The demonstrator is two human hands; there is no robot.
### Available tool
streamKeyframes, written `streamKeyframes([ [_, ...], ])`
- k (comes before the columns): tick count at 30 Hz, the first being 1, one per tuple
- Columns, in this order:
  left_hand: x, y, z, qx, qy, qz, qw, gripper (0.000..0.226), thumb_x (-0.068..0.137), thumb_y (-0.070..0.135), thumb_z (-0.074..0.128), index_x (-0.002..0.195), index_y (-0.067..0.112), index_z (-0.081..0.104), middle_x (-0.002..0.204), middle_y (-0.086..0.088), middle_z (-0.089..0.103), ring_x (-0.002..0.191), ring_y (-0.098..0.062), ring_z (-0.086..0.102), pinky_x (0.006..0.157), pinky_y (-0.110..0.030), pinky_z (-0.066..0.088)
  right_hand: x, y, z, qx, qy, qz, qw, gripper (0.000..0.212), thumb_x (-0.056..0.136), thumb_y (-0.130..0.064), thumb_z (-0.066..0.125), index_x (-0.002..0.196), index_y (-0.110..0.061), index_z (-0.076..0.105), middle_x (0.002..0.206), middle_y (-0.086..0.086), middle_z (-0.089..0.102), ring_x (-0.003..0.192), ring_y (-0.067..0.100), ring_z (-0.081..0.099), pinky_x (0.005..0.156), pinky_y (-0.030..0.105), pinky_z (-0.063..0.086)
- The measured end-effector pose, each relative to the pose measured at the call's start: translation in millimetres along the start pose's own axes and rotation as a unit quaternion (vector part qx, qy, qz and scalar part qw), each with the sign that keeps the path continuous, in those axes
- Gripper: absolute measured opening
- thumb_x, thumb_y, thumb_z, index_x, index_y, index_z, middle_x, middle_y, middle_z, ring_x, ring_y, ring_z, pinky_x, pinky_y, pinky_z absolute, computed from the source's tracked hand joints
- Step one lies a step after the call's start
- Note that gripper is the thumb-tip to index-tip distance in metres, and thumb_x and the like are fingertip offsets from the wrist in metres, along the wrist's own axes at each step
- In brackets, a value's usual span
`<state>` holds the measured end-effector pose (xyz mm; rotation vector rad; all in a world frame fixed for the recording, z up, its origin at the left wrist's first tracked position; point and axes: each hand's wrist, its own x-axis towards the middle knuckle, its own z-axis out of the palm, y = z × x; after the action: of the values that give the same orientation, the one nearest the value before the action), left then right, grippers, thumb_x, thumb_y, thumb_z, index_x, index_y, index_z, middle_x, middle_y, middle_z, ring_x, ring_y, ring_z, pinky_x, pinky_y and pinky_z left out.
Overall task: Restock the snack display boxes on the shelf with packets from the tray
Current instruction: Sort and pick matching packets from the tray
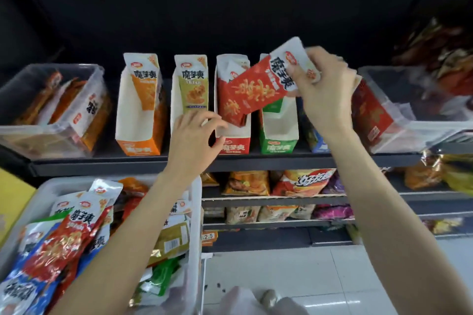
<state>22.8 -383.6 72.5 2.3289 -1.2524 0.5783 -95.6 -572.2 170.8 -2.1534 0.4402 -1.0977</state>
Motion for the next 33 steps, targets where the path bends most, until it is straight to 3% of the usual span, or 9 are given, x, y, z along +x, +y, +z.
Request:
streamKeyframes([
  [2,-1.0,-6.8,0.9,0.01,-0.014,0.0,1.0,0.011,0.078,0.022,0.074,0.088,0.023,0.07,0.102,0.003,0.065,0.101,-0.025,0.056,0.088,-0.041,0.043,15.0,-1.7,26.6,-0.076,-0.032,-0.057,0.995,0.014,0.091,-0.021,0.061,0.101,-0.011,0.064,0.086,-0.003,0.065,0.068,0.006,0.056,0.062,0.016,0.042],
  [6,0.0,-11.5,1.9,-0.001,-0.04,-0.002,0.999,0.01,0.077,0.02,0.076,0.085,0.023,0.072,0.099,0.004,0.066,0.099,-0.024,0.058,0.089,-0.041,0.043,30.7,6.5,76.5,-0.233,-0.113,-0.105,0.96,0.02,0.091,-0.018,0.059,0.109,-0.011,0.062,0.103,0.006,0.063,0.089,0.021,0.06,0.068,0.026,0.035],
  [10,1.8,-10.7,2.1,-0.014,-0.044,-0.006,0.999,0.009,0.077,0.018,0.075,0.084,0.023,0.073,0.1,0.003,0.066,0.099,-0.025,0.058,0.089,-0.041,0.042,29.7,22.8,98.1,-0.321,-0.158,-0.107,0.928,0.028,0.092,-0.011,0.055,0.12,-0.01,0.058,0.117,0.01,0.055,0.108,0.028,0.052,0.072,0.033,0.045],
  [15,-1.2,-12.3,3.3,-0.04,-0.038,-0.003,0.998,0.009,0.081,0.02,0.071,0.09,0.022,0.071,0.103,0.003,0.065,0.103,-0.024,0.056,0.09,-0.042,0.043,17.8,30.2,97.2,-0.231,-0.07,-0.091,0.966,0.051,0.079,-0.003,0.065,0.127,-0.014,0.052,0.121,0.012,0.048,0.109,0.027,0.048,0.083,0.027,0.04],
  [20,-13.7,-14.1,-7.9,-0.098,0.014,-0.038,0.994,0.028,0.089,0.035,0.053,0.108,0.021,0.067,0.109,0.001,0.067,0.107,-0.019,0.056,0.09,-0.035,0.043,-28.9,13.7,77.1,-0.11,-0.001,-0.06,0.992,0.038,0.084,-0.01,0.064,0.121,-0.01,0.055,0.12,0.01,0.052,0.113,0.021,0.047,0.089,0.018,0.035],
  [23,-36.3,-16.5,-24.6,-0.178,0.119,-0.07,0.974,0.022,0.092,0.026,0.056,0.106,0.014,0.067,0.099,0.004,0.068,0.094,-0.013,0.06,0.082,-0.034,0.048,-72.0,-7.9,69.4,-0.028,-0.031,-0.033,0.999,0.027,0.089,-0.01,0.061,0.116,-0.011,0.058,0.109,0.002,0.059,0.101,0.012,0.056,0.086,0.018,0.044],
  [26,-76.5,-23.6,-43.4,-0.232,0.169,-0.117,0.951,0.02,0.094,0.024,0.053,0.105,0.013,0.065,0.094,0.01,0.063,0.085,-0.007,0.06,0.078,-0.026,0.047,-117.2,-27.1,72.6,0.025,-0.138,-0.009,0.99,0.018,0.09,-0.011,0.061,0.108,-0.014,0.064,0.097,-0.005,0.066,0.086,0.004,0.06,0.075,0.015,0.049],
  [29,-123.3,-44.1,-53.4,-0.208,0.082,-0.167,0.96,0.025,0.092,0.032,0.05,0.105,0.017,0.065,0.094,0.011,0.062,0.085,-0.009,0.06,0.077,-0.024,0.046,-156.4,-32.6,95.9,-0.006,-0.286,-0.029,0.958,0.017,0.088,-0.014,0.063,0.104,-0.02,0.066,0.092,-0.009,0.067,0.082,0.005,0.062,0.073,0.027,0.054],
  [33,-180.9,-78.2,-48.6,-0.074,-0.169,-0.137,0.973,0.043,0.079,0.051,0.051,0.112,0.026,0.064,0.105,0.005,0.065,0.098,-0.019,0.057,0.086,-0.035,0.046,-187.5,-33.9,135.3,-0.105,-0.484,-0.073,0.866,0.03,0.088,-0.028,0.063,0.118,-0.023,0.061,0.118,-0.005,0.062,0.108,0.018,0.058,0.088,0.038,0.049],
])
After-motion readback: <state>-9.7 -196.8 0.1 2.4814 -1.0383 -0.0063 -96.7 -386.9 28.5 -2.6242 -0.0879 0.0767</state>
